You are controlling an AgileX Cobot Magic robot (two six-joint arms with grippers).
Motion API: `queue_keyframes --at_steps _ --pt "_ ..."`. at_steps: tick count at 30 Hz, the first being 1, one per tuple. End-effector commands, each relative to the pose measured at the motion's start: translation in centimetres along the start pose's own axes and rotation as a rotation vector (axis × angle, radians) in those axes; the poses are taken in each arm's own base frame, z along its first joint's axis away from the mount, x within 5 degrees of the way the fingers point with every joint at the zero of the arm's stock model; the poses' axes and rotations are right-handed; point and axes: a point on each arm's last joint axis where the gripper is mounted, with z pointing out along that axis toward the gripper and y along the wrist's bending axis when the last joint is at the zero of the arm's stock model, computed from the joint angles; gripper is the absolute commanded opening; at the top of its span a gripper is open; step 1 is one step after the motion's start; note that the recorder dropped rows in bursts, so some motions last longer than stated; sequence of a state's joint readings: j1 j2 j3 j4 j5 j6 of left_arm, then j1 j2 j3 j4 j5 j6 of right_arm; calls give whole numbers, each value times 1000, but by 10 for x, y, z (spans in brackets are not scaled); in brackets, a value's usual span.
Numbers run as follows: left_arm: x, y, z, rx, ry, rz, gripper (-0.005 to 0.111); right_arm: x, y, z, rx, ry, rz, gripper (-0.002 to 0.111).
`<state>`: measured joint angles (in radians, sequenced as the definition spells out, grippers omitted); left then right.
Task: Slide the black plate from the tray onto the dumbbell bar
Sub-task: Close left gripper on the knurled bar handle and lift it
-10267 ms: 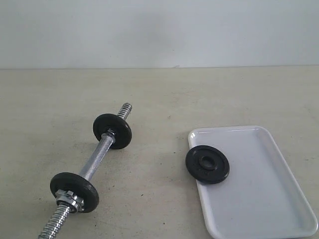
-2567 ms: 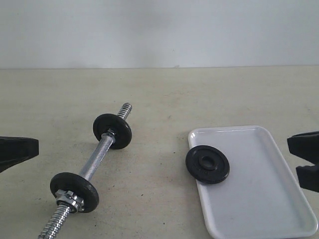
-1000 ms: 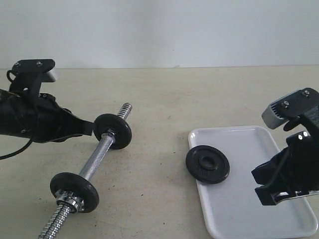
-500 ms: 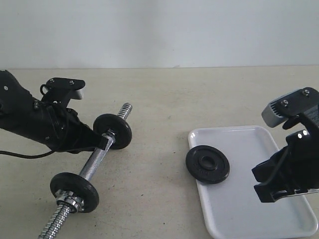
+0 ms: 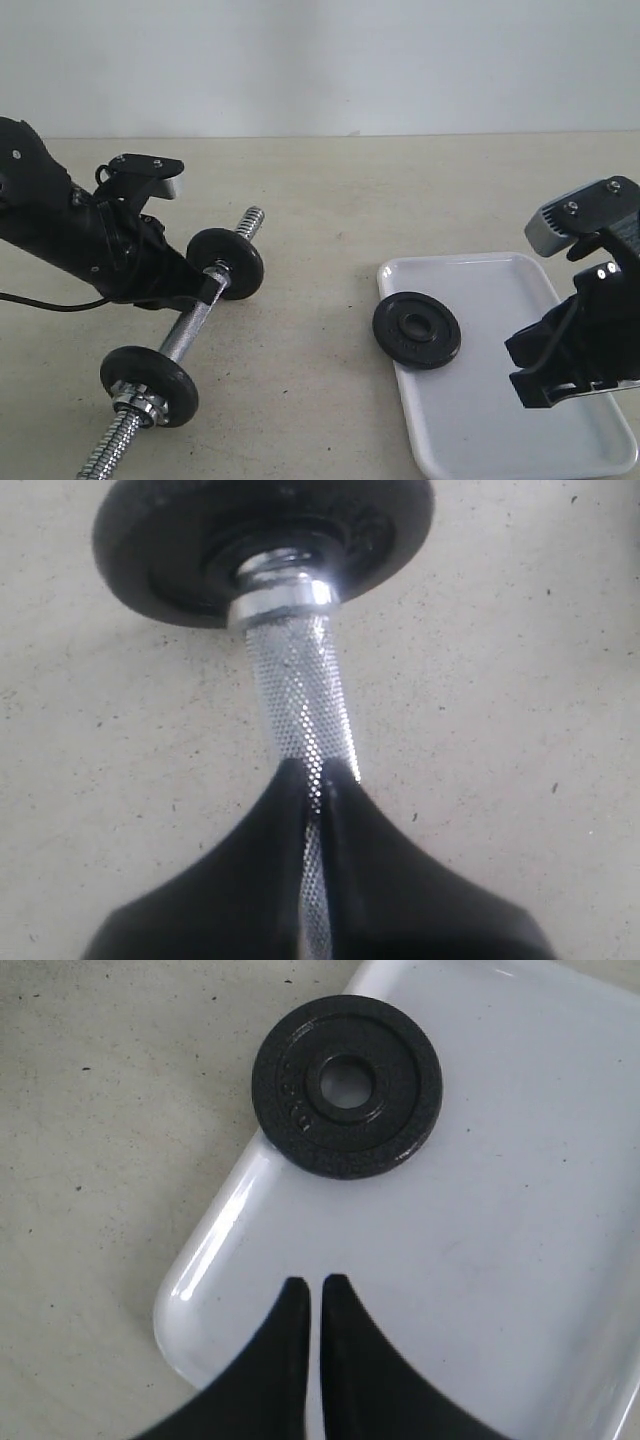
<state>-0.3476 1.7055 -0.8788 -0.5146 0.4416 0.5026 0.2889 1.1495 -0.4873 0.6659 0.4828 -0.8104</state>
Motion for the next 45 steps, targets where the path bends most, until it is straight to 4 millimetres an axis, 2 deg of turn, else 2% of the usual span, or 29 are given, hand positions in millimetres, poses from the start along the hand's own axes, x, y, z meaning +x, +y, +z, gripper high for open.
queue_keyframes --at_steps 1,4,5,10,12,22,31,45 --pt "2 -2 0 2 36 27 4 -2 1 0 -6 -8 7 0" --pt "5 -1 0 1 71 60 5 -2 1 0 -12 -14 25 0" --pt "5 -1 0 0 71 62 9 -2 1 0 -12 -14 25 0" --pt "3 0 0 -13 46 51 46 -2 2 0 -21 -7 19 0" --pt "2 0 0 -18 38 -10 52 -1 2 0 -23 -4 19 0" --pt "5 0 3 -6 74 -29 54 -2 2 0 -20 -7 19 0" --pt "16 -1 30 14 165 -117 54 -2 2 0 -20 -7 19 0" --pt "12 -17 38 7 114 -31 54 -3 1 0 -6 -20 18 0"
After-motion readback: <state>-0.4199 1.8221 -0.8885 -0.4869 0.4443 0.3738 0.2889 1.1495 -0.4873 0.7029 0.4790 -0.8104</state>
